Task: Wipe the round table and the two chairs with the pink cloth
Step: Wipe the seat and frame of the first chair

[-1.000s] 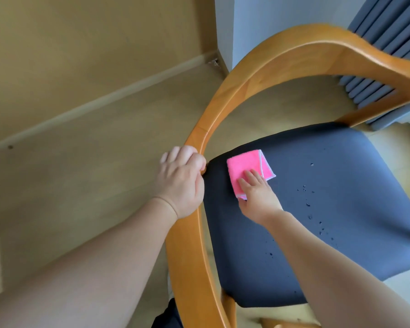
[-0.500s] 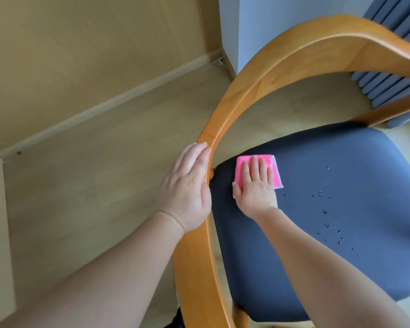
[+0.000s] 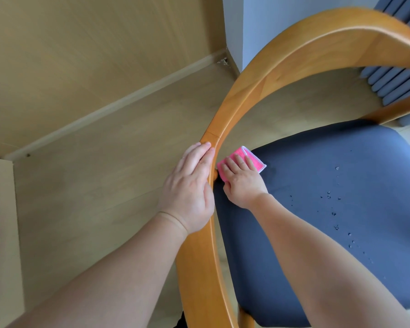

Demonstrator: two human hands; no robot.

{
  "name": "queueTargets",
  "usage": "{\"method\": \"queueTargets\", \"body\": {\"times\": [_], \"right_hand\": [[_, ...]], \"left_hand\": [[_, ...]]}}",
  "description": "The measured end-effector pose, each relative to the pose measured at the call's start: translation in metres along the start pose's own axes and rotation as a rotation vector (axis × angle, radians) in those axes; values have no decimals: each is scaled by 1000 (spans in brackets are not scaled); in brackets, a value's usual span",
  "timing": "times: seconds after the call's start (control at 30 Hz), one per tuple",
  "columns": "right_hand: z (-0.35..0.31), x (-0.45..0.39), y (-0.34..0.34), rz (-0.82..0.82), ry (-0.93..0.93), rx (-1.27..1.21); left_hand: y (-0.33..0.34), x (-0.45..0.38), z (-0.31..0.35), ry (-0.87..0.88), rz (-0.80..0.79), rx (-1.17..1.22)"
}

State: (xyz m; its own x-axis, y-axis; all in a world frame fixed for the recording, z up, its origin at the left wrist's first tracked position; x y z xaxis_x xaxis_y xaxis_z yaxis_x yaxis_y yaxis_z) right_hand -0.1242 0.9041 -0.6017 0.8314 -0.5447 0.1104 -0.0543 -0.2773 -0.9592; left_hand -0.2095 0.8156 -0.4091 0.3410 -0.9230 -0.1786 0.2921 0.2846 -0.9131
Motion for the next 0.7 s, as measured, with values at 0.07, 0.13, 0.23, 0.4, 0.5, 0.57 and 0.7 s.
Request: {"method": "queueTargets", "body": {"times": [0.07, 0.13, 0.23, 0.4, 0.5, 0.57, 0.7], "right_hand": [[3, 1, -1, -4, -8, -11], [11, 1, -3, -2, -21, -20], [38, 5, -10, 19, 22, -18], [111, 18, -30, 90, 234, -11], [149, 29, -40, 136, 405, -21], [156, 34, -39, 135, 454, -27], [142, 38, -31, 148, 520, -42]], "left_hand": [[0, 0, 0, 5, 2, -1], [0, 0, 0, 6, 1, -5], [1, 0, 0, 2, -5, -7], [1, 2, 2, -8, -22, 3], [1, 1, 3, 25, -39, 25], [2, 0, 3, 90, -33, 29], [2, 1, 3, 163, -16, 30]]}}
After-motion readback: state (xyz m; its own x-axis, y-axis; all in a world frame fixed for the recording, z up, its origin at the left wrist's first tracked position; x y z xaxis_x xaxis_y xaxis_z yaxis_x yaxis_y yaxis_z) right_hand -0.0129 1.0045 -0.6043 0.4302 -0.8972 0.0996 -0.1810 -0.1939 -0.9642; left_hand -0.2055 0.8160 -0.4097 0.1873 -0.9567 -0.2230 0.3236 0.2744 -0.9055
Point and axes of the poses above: each hand's wrist, its own x-axis away from the middle knuckle, its own y-axis out of the palm, z = x × y, the point moved 3 cm from there along -x, towards the middle knuckle, and after that the axes turned 11 degrees about z, right-handed, at the moved point
